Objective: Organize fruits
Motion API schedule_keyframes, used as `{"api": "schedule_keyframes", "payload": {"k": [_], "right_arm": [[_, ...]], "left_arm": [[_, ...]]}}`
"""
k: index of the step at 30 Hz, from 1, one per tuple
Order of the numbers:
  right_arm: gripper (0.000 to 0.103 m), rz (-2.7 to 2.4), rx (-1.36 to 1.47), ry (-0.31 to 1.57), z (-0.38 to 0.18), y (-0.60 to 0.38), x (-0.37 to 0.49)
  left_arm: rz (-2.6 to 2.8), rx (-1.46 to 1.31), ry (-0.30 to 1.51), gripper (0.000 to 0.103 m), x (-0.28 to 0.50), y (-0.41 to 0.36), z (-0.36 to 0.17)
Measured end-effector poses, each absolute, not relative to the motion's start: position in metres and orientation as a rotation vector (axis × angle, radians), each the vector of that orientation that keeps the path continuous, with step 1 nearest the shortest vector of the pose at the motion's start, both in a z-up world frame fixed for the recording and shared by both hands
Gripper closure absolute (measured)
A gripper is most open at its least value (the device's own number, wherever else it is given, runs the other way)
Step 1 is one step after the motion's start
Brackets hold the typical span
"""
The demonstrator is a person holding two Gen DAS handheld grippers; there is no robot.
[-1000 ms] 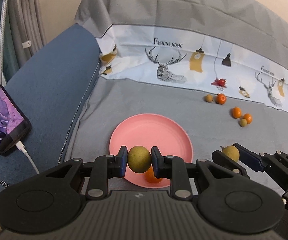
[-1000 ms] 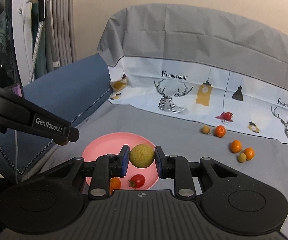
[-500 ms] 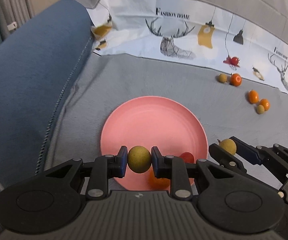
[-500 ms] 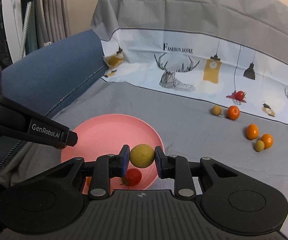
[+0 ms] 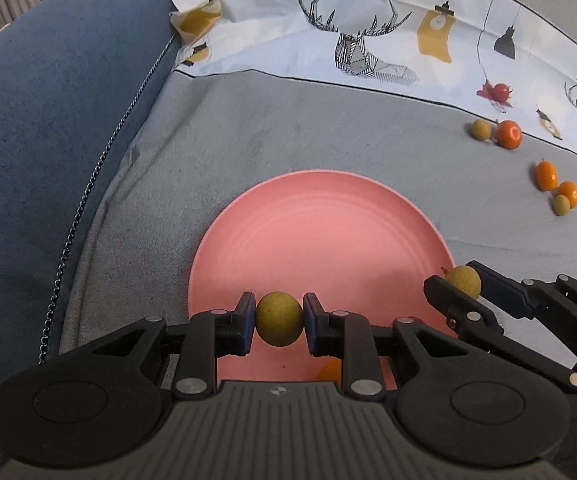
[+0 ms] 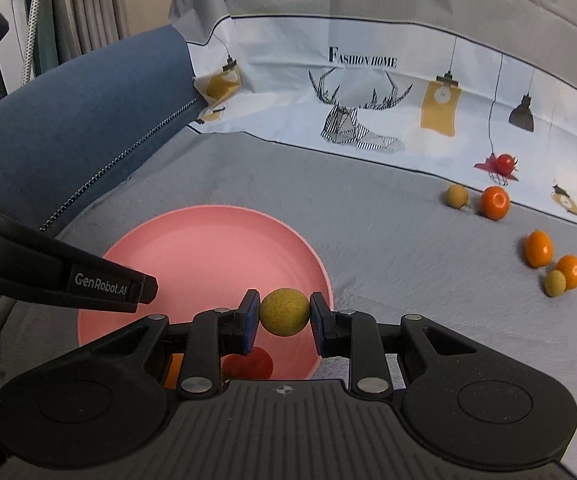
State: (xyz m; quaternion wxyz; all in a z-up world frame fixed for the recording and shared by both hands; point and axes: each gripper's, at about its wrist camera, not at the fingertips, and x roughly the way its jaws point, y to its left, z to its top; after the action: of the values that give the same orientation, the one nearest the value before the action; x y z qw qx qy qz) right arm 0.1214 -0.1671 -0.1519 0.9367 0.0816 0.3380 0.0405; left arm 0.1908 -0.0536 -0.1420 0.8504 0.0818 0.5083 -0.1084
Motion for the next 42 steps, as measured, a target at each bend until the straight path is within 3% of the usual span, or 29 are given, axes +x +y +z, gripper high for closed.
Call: {"api": "schedule_keyframes", "payload": {"k": [2,3,4,6,9,15,23,42], "right_arm": [[0.075,0.097,0.176,0.693,-0.153,-0.166,0.124],[0.073,0.102,0.185,0.691,-0.152,-0.167,0.124],[0.073,0.09,0.196,0.687,-0.151,-0.168,0.125],[0.061,0.07,0.23,0.683,-0.149,-0.175,0.124],[0.039,0.049,0.26,0.674,-0.143,-0.186,0.116],[0.024,0.029,0.242,0.687,-0.131,-0.193,0.067],[0.014,0.017,0.196,0.669,-0.102,-0.175,-0.01],[0.006,-0.02,0.13,0.482,-0.046,-0.16,-0.115]], "left_arm": [[-0.231,0.169,1.065,0.068,0.191,-0.051,-0.144],[-0.23,0.168,1.066,0.044,0.192,-0.05,-0.143],[-0.197,0.171,1.057,0.028,0.191,-0.049,-0.141],[-0.133,0.181,1.016,0.013,0.189,-0.044,-0.135],[-0.139,0.145,1.006,0.001,0.183,-0.031,-0.126],[-0.131,0.107,1.022,0.0,0.152,-0.014,-0.108],[-0.099,0.188,0.993,0.0,0.075,-0.004,-0.086],[-0.1,0.153,0.836,0.0,-0.037,0.004,-0.033]]}}
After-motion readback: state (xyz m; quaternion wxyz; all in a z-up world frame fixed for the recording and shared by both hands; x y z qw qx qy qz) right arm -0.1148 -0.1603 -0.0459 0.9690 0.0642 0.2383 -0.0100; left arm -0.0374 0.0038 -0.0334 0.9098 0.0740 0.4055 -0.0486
